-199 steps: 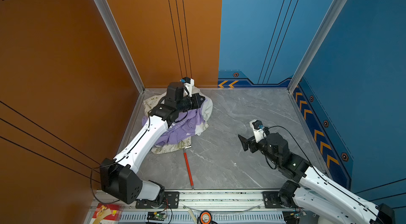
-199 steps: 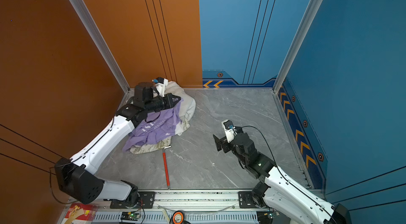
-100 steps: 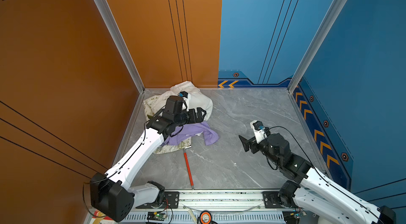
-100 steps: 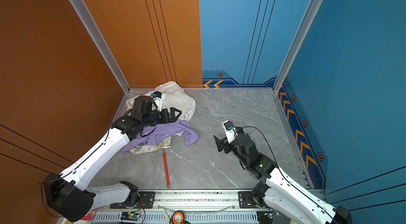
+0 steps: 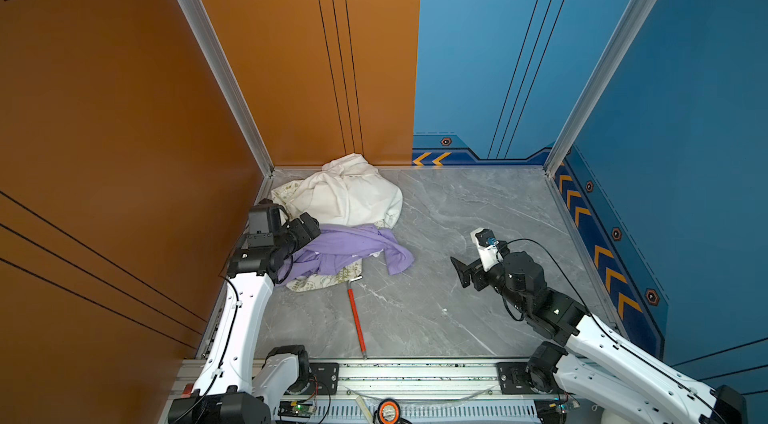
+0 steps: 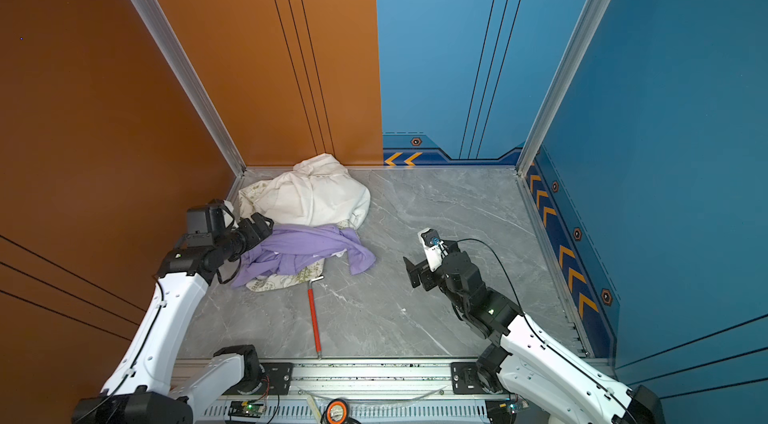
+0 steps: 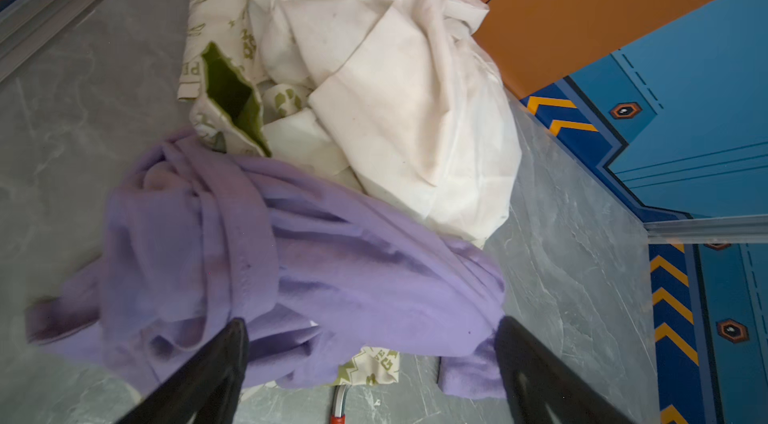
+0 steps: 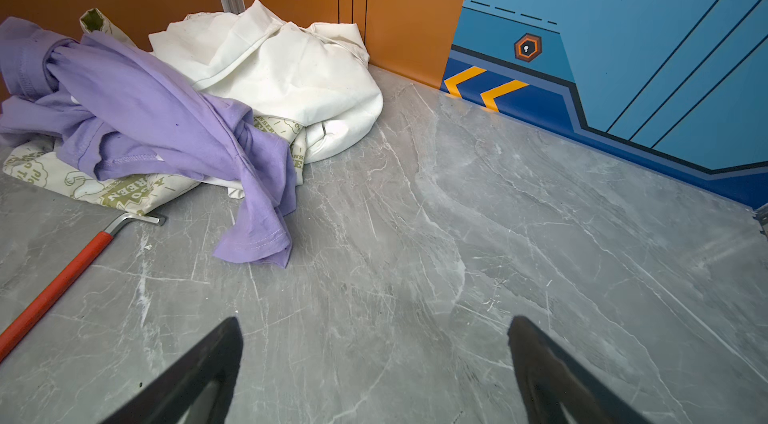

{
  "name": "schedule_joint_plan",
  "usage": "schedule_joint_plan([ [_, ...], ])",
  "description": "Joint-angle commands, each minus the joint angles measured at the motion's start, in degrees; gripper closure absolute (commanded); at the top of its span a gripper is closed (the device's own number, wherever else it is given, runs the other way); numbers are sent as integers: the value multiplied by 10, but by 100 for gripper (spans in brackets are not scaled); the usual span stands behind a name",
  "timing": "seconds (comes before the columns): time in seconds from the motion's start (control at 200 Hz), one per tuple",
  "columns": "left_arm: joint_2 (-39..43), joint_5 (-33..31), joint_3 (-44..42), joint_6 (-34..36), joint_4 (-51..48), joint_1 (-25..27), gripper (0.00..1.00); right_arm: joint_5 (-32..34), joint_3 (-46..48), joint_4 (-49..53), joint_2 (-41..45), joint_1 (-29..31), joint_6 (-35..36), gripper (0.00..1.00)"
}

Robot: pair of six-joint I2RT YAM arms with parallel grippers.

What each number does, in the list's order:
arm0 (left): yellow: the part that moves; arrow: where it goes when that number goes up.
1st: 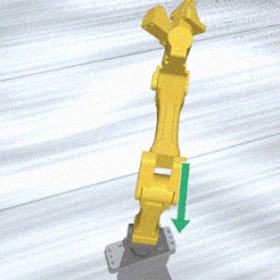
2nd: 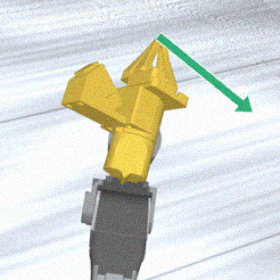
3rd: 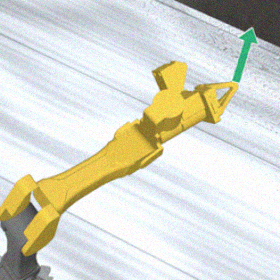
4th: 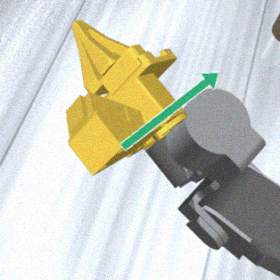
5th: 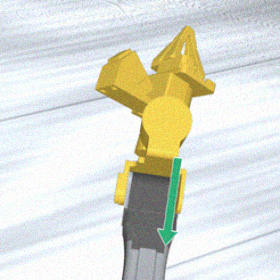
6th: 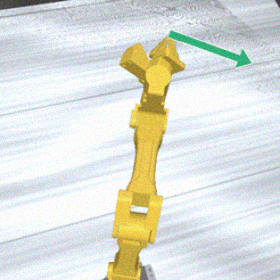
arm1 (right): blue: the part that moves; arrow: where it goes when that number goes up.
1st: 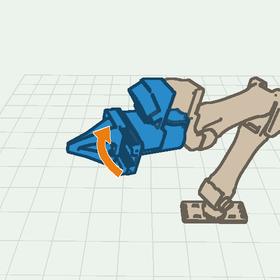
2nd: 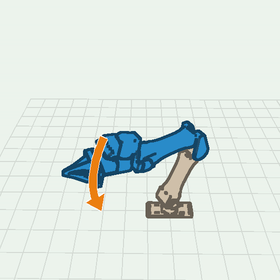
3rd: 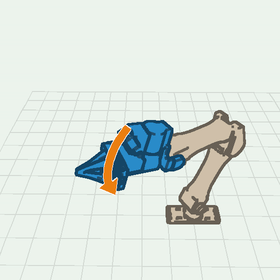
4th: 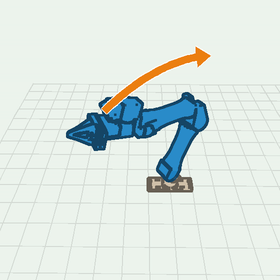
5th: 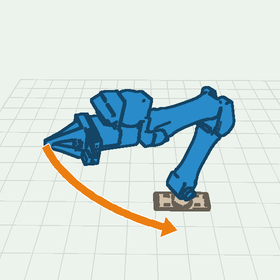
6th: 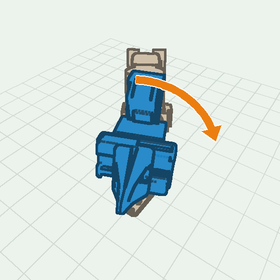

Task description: Pick out a specific cloth from the pile

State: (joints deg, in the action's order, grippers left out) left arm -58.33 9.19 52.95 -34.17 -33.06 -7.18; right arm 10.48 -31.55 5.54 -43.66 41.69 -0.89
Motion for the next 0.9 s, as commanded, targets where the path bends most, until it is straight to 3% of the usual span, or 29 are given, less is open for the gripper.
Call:
schedule_joint_plan([
  [0.0, -8, -2, -20, -45, -17, -23, 10, -9, -12, -5, -4, 3, -5, 0],
  [0.09, -18, -28, -30, -68, -17, -29, 13, -9, -12, -6, -5, 3, -6, 0],
  [0.13, -23, -40, -34, -77, -17, -29, 20, -7, -11, -6, -5, 4, -6, 0],
  [0.355, -76, -64, -21, -93, -17, -29, 35, -8, -9, -13, -9, 4, -10, 0],
  [0.516, -99, -73, -14, -102, -17, -30, 55, -9, -7, -13, -9, 6, -12, 0],
  [0.646, -101, -76, -12, -104, -14, -30, 82, -5, -4, -11, -3, 5, -12, 0],
  [0.761, -95, -54, -7, -97, -4, -32, 98, -2, 0, -11, 2, 6, -12, 0],
  [0.896, -85, -33, 11, -94, -3, -31, 100, -1, -1, -12, 3, 5, -11, 0],
])
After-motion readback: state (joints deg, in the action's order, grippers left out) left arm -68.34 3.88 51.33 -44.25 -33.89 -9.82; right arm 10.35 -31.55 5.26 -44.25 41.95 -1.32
